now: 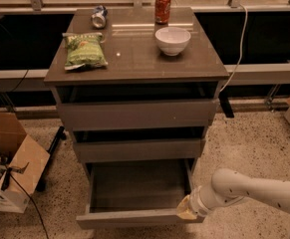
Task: Close bottom drawer
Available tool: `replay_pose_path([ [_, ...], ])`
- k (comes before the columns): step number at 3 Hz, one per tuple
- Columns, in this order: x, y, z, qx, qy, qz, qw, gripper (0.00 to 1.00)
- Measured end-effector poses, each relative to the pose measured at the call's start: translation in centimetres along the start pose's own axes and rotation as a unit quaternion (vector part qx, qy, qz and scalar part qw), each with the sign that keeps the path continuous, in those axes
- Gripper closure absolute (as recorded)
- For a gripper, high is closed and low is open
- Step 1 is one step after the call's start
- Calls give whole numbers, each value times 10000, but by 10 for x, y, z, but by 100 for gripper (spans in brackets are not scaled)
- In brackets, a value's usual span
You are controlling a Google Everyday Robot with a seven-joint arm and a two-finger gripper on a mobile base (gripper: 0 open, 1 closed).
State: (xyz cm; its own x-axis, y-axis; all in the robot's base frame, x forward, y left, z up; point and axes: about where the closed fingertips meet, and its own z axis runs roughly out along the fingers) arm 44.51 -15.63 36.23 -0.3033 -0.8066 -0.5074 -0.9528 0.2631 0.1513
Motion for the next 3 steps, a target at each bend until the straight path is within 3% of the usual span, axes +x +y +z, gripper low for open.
replay_pose_path([
  [1, 0, 0, 0, 0, 0, 0, 10000, 100],
  [3, 30, -7, 48, 217, -21, 145, 9997, 100],
])
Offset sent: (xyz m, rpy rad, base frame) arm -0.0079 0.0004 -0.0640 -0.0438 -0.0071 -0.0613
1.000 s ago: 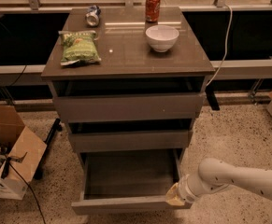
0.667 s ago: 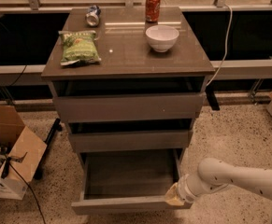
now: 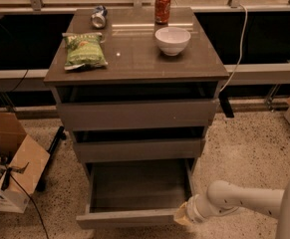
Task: Close bottom drawer
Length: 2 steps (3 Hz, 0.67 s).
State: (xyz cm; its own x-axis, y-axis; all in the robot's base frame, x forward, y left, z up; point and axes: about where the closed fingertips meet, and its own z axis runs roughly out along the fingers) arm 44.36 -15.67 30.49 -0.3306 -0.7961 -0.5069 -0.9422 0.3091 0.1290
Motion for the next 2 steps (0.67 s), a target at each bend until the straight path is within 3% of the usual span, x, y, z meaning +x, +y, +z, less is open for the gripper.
replay_pose_path([
  [1, 20, -12, 33, 54, -111, 139, 9998, 100],
  [2, 38, -24, 68, -55, -172, 310, 9994, 100],
])
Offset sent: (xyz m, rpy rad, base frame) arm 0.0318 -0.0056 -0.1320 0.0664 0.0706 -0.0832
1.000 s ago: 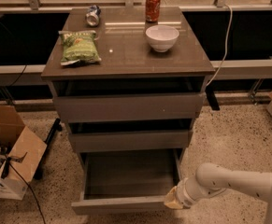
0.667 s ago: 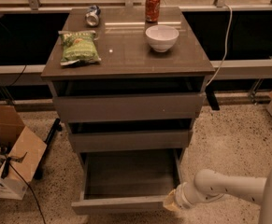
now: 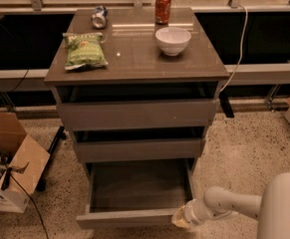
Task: Close bottom drawer
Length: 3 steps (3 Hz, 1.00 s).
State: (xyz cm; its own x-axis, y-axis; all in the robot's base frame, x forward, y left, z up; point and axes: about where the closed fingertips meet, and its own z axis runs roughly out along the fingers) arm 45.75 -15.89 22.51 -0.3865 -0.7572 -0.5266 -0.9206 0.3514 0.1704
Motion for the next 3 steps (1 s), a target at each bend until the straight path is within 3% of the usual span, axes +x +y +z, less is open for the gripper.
replay_pose_path([
  [2, 20, -22, 44, -235, -69, 329, 9992, 100],
  [3, 3, -39, 52, -172, -288, 328, 9989, 100],
])
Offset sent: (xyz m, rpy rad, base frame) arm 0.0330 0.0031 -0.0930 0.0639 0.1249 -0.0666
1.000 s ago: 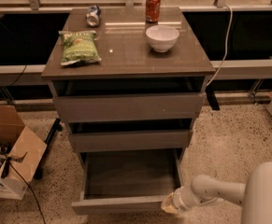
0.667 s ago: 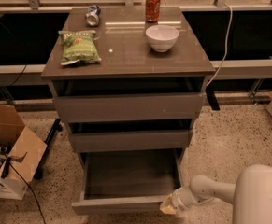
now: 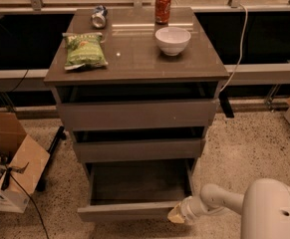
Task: Close bottom drawer
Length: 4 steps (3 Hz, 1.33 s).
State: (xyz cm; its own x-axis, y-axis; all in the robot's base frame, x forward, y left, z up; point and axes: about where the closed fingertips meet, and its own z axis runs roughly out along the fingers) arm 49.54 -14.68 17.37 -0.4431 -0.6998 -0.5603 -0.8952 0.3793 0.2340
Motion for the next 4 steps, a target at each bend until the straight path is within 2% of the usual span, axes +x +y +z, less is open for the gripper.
replay_pose_path([
  [2, -5, -12, 8, 195, -76, -23, 9998, 100],
  [3, -26, -24, 28, 305, -271, -315, 9987, 100],
  [4, -27, -24, 28, 305, -272, -315, 9987, 100],
])
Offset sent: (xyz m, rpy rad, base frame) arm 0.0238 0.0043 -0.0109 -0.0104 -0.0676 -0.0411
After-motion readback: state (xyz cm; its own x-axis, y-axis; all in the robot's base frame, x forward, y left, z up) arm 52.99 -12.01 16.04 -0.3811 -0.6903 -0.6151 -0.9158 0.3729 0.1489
